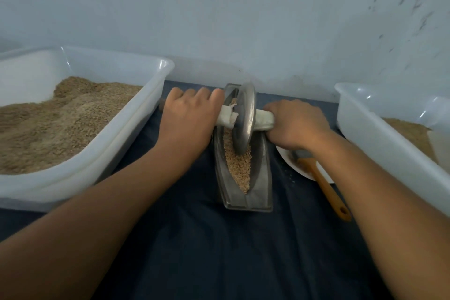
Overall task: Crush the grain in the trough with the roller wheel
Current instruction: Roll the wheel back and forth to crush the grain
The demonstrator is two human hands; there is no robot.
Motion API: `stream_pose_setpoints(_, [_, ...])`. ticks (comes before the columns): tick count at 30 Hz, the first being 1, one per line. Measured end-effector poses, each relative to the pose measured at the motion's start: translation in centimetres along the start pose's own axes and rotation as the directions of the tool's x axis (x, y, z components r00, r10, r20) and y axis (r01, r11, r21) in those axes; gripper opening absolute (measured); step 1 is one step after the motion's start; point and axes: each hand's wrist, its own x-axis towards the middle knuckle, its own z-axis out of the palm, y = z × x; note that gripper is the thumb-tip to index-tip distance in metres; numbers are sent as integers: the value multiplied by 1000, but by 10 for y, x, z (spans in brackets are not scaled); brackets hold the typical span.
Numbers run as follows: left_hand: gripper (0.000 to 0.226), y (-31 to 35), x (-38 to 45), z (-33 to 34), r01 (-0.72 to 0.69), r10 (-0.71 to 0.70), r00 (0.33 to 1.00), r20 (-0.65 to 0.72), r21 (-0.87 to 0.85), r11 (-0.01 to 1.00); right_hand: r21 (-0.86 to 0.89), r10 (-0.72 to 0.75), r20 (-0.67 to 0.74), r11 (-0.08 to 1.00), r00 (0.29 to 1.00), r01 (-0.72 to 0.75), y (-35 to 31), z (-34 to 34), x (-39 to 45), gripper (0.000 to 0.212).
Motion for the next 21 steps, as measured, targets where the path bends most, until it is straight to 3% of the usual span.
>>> stream_pose_setpoints(6, [28,5,-14,-15,-17,17,1000,5,5,1000,-54,42,-204,997,978,-54,-7,11,-29,15])
stream_pose_setpoints(10, [28,7,-19,-23,-28,28,999,-15,-6,1000,-33,72,-224,996,972,-81,-10,12,-40,18])
stream_pose_setpoints(15, [22,1,-27,-24,37,-49,996,-78,-150,988,-67,71,-315,993,946,-97,-14,12,-46,20])
stream_pose_setpoints(21, [30,1,-22,-31,40,-50,997,-63,-151,988,-114,76,-371,985,926,-127,-14,-1,-50,18])
